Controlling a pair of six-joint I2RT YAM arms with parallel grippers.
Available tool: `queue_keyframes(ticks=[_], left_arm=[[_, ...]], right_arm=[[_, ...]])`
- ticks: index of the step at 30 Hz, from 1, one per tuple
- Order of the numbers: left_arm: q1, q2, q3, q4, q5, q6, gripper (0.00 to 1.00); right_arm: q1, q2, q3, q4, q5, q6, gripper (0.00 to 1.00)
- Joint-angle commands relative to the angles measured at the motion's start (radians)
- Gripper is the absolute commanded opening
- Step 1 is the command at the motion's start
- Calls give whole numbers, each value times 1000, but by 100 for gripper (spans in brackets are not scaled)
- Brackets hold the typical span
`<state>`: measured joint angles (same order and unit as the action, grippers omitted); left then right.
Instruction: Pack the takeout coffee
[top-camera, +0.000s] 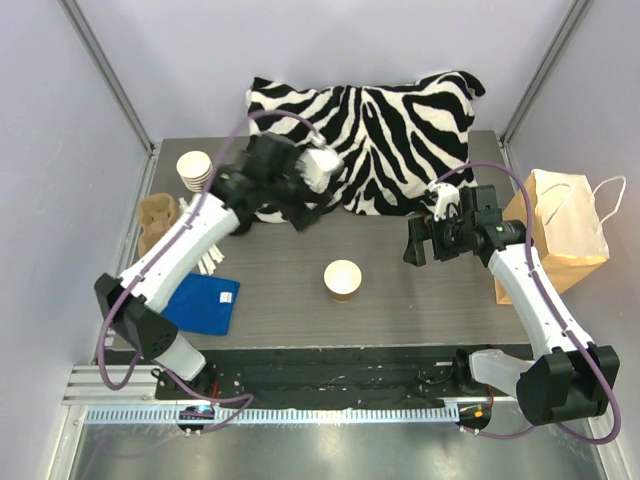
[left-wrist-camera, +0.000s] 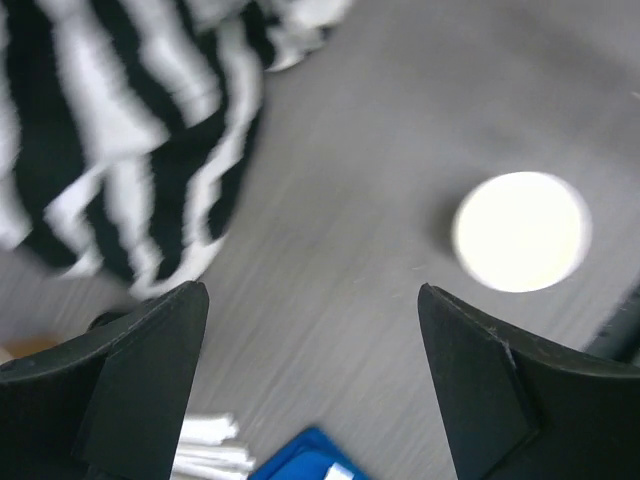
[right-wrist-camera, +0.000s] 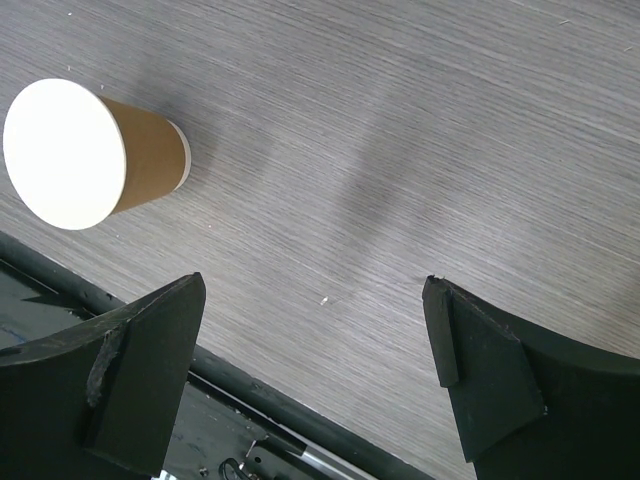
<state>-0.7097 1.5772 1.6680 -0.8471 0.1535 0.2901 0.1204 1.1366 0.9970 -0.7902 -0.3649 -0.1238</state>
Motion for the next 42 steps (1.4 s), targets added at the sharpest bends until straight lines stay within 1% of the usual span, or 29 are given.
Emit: queue_keyframes(ticks=[1, 3, 4, 5, 6, 7, 8, 9, 11, 12, 15, 18, 21, 27, 39, 42], left_arm=[[278, -42, 48, -162, 112, 101, 91], [352, -33, 53, -173, 112, 164, 90], [409, -16, 53, -165, 101, 176, 89], [438, 0, 59, -165, 98, 191, 88], [463, 13, 68, -167, 97, 201, 84], [499, 59, 81, -164, 84, 207, 82], [512, 84, 96, -167, 71, 211, 80], [538, 113, 134, -179, 70, 213, 72], [550, 188, 160, -178, 51, 198, 65], [553, 211, 179, -179, 28, 196, 59], [555, 280, 190, -176, 8, 193, 53], [553, 337, 196, -161, -5, 179, 48], [553, 378, 208, -150, -5, 170, 47], [555, 435, 219, -156, 14, 143, 47], [558, 487, 216, -155, 32, 116, 46], [562, 497, 219, -156, 37, 106, 42]], right_arm=[[-4, 5, 35, 17, -31, 7, 100], [-5, 9, 32, 22, -37, 9, 100], [-5, 12, 31, 25, -40, 9, 100], [-5, 14, 31, 23, -40, 9, 100], [-5, 15, 31, 25, -42, 9, 100], [-4, 20, 35, 25, -45, 10, 100], [-4, 23, 37, 23, -43, 10, 100], [-5, 25, 38, 22, -43, 10, 100], [-4, 26, 43, 20, -40, 10, 100], [-5, 26, 43, 19, -40, 10, 100], [-4, 25, 38, 17, -37, 7, 100], [-4, 28, 35, 17, -35, 9, 100], [-5, 35, 35, 19, -37, 9, 100], [-4, 51, 40, 23, -40, 9, 100], [-4, 58, 38, 28, -32, 9, 100], [-5, 58, 37, 29, -31, 7, 100]])
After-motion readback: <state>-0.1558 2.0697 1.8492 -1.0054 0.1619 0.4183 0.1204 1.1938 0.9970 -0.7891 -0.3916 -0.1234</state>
